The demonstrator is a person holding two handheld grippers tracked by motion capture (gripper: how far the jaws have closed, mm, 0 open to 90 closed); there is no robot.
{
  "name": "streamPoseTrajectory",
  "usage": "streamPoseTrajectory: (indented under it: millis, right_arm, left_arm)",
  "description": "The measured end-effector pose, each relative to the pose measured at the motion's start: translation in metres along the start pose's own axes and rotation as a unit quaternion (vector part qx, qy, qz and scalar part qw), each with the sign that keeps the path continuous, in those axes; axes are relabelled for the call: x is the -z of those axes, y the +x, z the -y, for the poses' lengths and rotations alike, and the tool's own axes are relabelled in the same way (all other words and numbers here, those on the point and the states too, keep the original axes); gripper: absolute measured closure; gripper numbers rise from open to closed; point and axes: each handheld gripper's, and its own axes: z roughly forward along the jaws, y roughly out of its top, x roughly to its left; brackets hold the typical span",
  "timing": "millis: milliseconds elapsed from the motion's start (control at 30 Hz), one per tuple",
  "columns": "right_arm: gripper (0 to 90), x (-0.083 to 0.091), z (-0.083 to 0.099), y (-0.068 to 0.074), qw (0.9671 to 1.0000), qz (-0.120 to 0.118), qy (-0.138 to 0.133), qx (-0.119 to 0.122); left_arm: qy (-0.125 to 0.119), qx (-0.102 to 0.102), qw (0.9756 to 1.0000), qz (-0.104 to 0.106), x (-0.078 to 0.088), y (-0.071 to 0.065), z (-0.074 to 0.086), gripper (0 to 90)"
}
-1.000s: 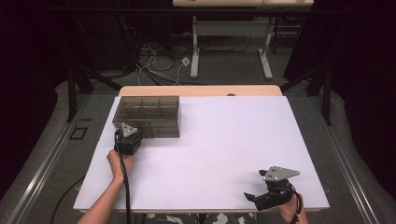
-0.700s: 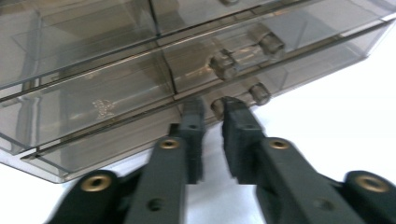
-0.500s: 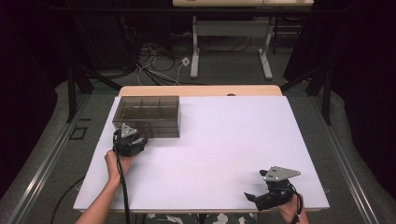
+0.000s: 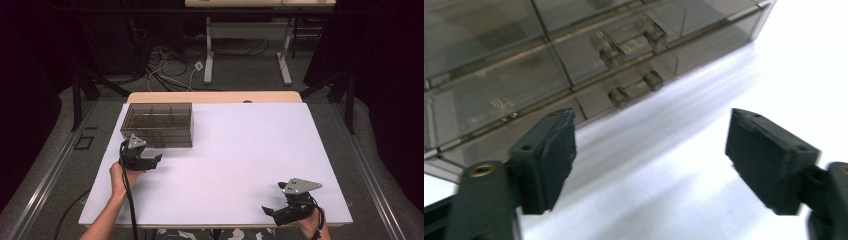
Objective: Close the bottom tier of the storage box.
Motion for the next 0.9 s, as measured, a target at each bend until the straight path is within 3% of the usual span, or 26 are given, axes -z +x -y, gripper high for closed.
streamPoseTrajectory:
  millis: [367, 500, 633, 900]
  right_arm:
    - [0.7, 0.000, 0.000, 0.000, 1.0000, 0.002, -0.004, 0.001]
    - [0.7, 0.000, 0.000, 0.001, 1.0000, 0.002, -0.005, -0.001]
    - [0.7, 0.001, 0.000, 0.000, 1.0000, 0.004, -0.004, 0.001]
    - [0.7, 0.001, 0.000, 0.001, 1.0000, 0.003, -0.001, 0.001]
  left_arm:
    - [0.007, -0.009, 0.9999, 0.008, 0.014, -0.014, 0.000, 0.1]
    - [0.000, -0.011, 0.9999, 0.007, 0.020, -0.017, 0.000, 0.0]
    - [0.013, -0.010, 0.9998, 0.015, 0.025, -0.021, 0.002, 0.0]
    - [0.012, -0.017, 0.9996, 0.021, 0.036, -0.032, 0.007, 0.0]
